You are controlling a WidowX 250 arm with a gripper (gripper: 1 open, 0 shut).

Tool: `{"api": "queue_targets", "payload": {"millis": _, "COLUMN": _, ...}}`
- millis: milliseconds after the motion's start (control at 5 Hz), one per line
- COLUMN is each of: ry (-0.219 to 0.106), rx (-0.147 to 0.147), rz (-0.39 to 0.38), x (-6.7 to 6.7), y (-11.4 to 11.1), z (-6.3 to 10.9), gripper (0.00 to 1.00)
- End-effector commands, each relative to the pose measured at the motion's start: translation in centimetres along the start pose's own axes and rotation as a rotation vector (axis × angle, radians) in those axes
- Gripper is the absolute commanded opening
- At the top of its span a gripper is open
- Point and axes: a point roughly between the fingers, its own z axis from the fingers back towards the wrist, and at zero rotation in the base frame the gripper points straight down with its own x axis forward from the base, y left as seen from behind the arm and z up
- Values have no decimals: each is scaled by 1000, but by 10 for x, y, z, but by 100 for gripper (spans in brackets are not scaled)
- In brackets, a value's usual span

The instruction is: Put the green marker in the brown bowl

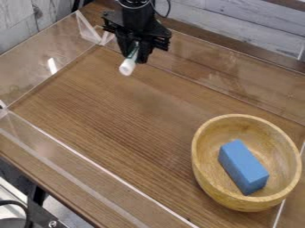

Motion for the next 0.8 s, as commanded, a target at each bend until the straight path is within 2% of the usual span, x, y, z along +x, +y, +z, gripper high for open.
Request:
{"api": "queue_targets", "payload": {"millis": 0, "ry": -44, "rx": 13, "rz": -9, "x": 8, "y": 7, "z": 5, "gripper": 0}}
{"api": "queue_targets", "payload": {"millis": 600, "ry": -69, "rx": 6, "rz": -56, "x": 5, "y": 9, "z": 2, "gripper": 0}}
